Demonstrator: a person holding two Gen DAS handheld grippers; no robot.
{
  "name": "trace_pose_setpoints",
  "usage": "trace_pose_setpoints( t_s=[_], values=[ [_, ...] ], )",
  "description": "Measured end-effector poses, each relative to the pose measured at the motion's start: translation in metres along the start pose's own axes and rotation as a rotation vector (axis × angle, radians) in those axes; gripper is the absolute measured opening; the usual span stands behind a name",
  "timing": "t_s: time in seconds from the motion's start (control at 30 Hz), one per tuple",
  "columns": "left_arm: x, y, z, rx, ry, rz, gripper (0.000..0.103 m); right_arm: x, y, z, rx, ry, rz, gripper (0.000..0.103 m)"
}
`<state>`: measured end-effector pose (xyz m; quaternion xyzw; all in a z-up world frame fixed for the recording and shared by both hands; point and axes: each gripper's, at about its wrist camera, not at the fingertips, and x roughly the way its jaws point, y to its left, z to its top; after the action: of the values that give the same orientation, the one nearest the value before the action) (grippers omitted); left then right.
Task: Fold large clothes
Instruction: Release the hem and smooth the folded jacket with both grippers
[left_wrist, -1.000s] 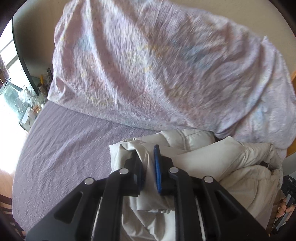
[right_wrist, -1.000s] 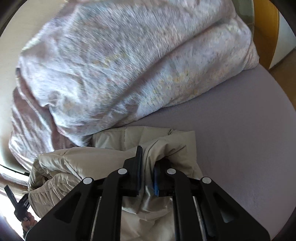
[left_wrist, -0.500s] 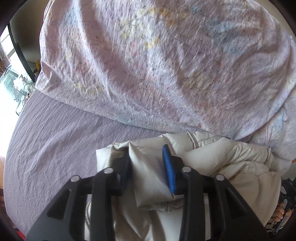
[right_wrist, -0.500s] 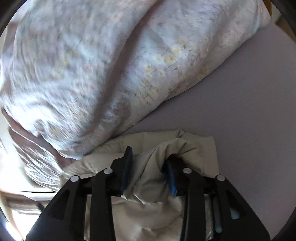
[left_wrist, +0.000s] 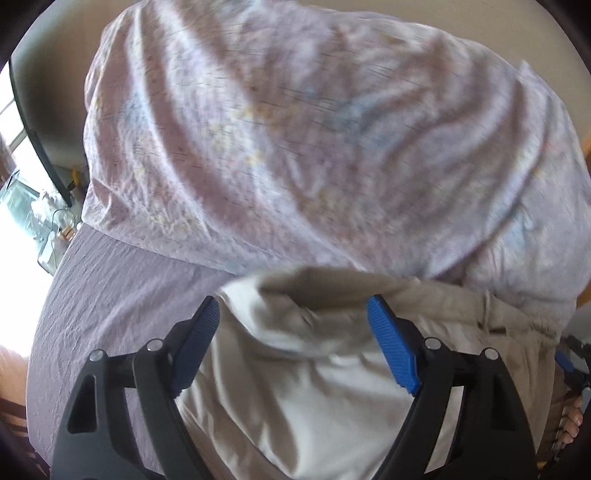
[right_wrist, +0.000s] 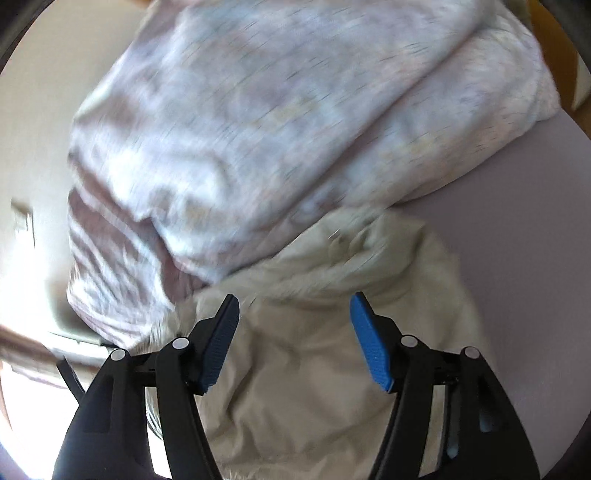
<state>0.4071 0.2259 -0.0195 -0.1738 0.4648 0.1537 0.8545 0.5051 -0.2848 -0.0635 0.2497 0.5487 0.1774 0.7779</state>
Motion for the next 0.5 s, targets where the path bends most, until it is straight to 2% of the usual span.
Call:
trace_pose_setpoints(
  t_s=[0.17, 0.3, 0.33, 0.37, 0.4, 0.47, 0.5],
  values=[
    [-0.014, -0.039, -0.026, 0.106, -0.003, -0.035, 0.082, 0.028, 0.052, -0.037, -0.152, 0.102, -0.022, 0.064],
    [-0.020, -0.069, -0.047, 0.211, -0.014, -0.021, 0.085, 0.059, 0.097, -0.072, -0.310, 0.158, -0.113, 0.064],
    [-0.021, -0.077, -0.052, 0.243, -0.020, -0.016, 0.085, 0.067, 0.104, -0.078, -0.345, 0.160, -0.151, 0.058],
    [-0.021, -0.083, -0.056, 0.264, -0.023, -0.013, 0.085, 0.071, 0.107, -0.083, -0.363, 0.154, -0.180, 0.044],
    [-0.021, -0.088, -0.060, 0.283, -0.025, -0.009, 0.085, 0.077, 0.111, -0.087, -0.384, 0.141, -0.217, 0.038],
    [-0.020, -0.092, -0.064, 0.293, -0.023, -0.015, 0.085, 0.083, 0.115, -0.088, -0.399, 0.111, -0.253, 0.017],
    [-0.020, -0.093, -0.065, 0.292, -0.020, -0.021, 0.085, 0.085, 0.115, -0.085, -0.393, 0.097, -0.257, 0.013]
  ],
)
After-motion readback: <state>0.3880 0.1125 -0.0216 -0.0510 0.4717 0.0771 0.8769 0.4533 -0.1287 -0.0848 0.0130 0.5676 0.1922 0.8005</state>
